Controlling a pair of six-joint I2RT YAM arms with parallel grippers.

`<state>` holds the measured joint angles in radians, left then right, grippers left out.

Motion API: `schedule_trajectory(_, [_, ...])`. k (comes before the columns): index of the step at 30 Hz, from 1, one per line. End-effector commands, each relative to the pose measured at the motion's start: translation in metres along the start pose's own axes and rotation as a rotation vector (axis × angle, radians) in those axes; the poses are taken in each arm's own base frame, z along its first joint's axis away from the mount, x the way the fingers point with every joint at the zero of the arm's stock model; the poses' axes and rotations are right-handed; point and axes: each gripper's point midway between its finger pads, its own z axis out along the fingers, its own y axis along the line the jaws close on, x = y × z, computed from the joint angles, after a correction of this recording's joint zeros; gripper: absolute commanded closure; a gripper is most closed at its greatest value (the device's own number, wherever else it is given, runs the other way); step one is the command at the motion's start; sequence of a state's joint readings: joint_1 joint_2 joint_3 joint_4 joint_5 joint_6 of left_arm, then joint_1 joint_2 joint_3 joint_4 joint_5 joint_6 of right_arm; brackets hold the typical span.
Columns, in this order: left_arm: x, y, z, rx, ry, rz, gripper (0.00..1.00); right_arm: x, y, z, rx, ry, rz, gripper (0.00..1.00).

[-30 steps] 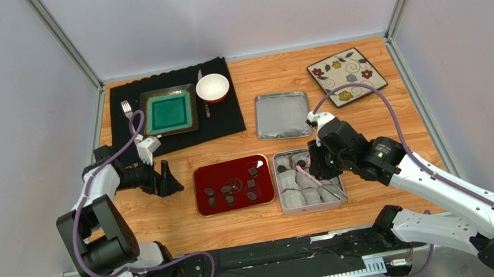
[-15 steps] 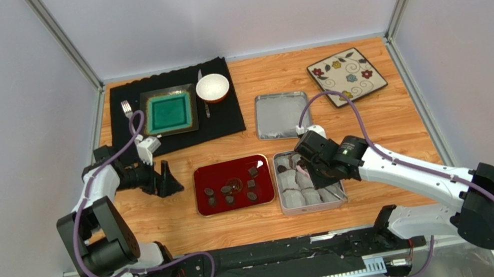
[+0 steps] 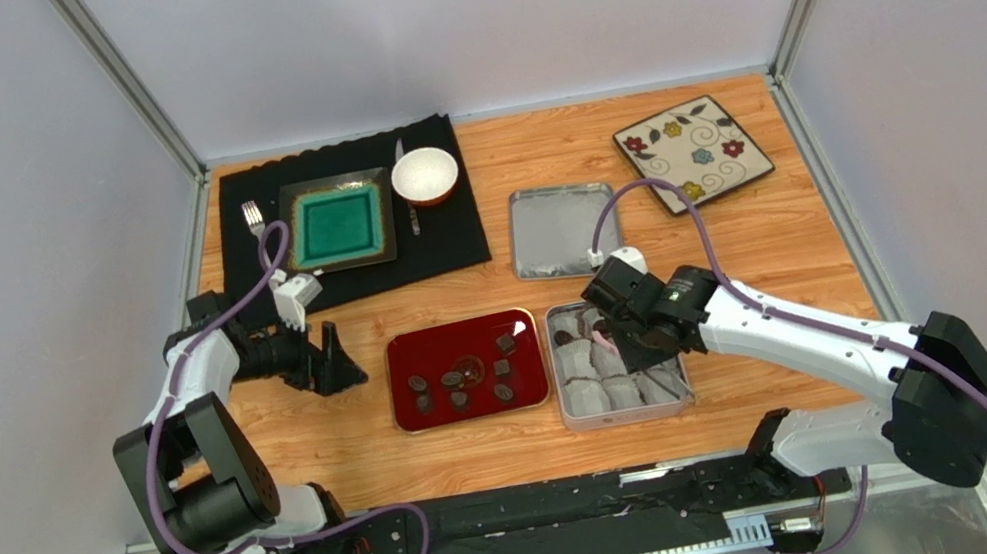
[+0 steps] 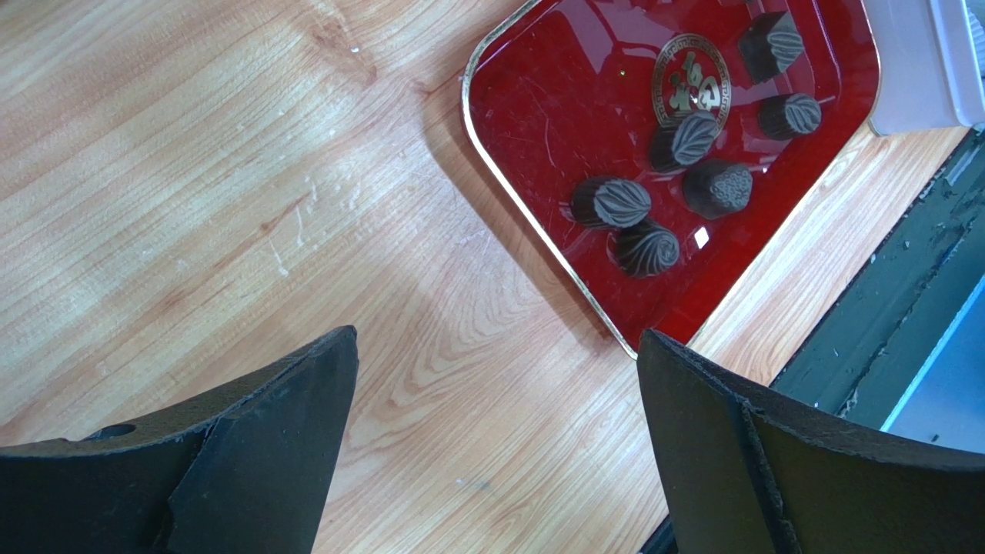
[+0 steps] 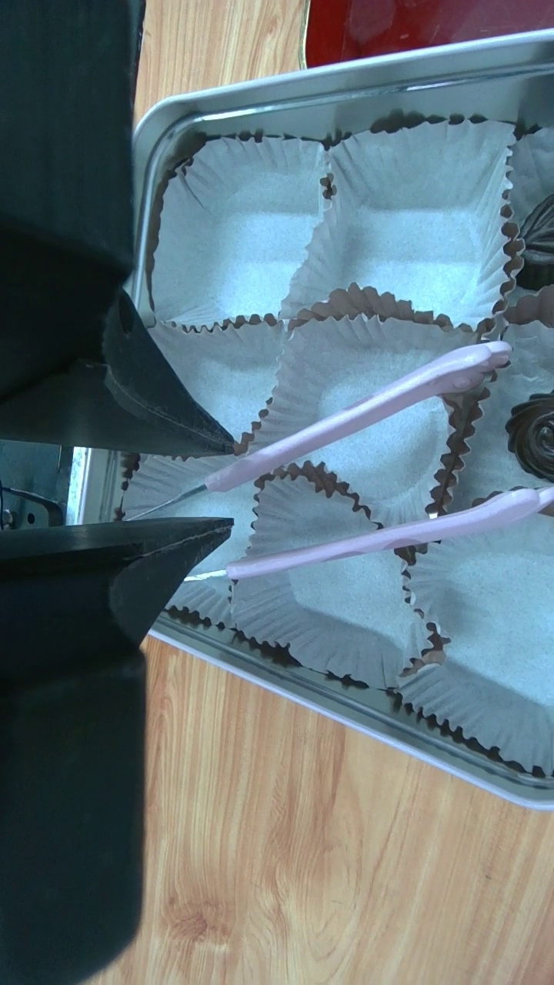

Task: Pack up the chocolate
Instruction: Pick up the clamp from the packing box.

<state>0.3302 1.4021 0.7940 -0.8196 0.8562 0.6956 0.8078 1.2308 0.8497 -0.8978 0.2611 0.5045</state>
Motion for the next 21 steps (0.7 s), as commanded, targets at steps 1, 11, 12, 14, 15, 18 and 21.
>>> schedule_trajectory(1, [-0.016, -0.001, -0.007, 0.0, -0.053, 0.061, 0.01, -0.019, 0.004, -0.001, -0.023, -0.053, 0.0, 0.7])
schedule_trajectory(11, [-0.016, 0.0, -0.008, -0.003, -0.055, 0.061, 0.01, -0.01, 0.016, 0.003, -0.099, -0.02, -0.008, 0.71])
schedule_trajectory(12, [-0.016, 0.0, -0.008, -0.003, -0.055, 0.06, 0.01, -0.01, 0.016, 0.003, -0.103, -0.018, -0.01, 0.71])
schedule_trajectory(14, [-0.017, -0.001, -0.008, -0.001, -0.057, 0.059, 0.01, -0.007, 0.018, 0.005, -0.105, -0.004, -0.014, 0.71])
schedule_trajectory(15, [-0.017, -0.001, -0.008, -0.001, -0.057, 0.061, 0.01, -0.006, 0.018, 0.006, -0.108, 0.007, -0.017, 0.71])
schedule_trajectory(18, [-0.018, -0.001, -0.009, -0.002, -0.056, 0.063, 0.01, -0.003, 0.019, 0.01, -0.103, 0.031, -0.027, 0.72])
schedule_trajectory(21, [-0.018, 0.0, -0.01, -0.007, -0.058, 0.066, 0.01, -0.004, 0.021, 0.012, -0.103, 0.036, -0.033, 0.72])
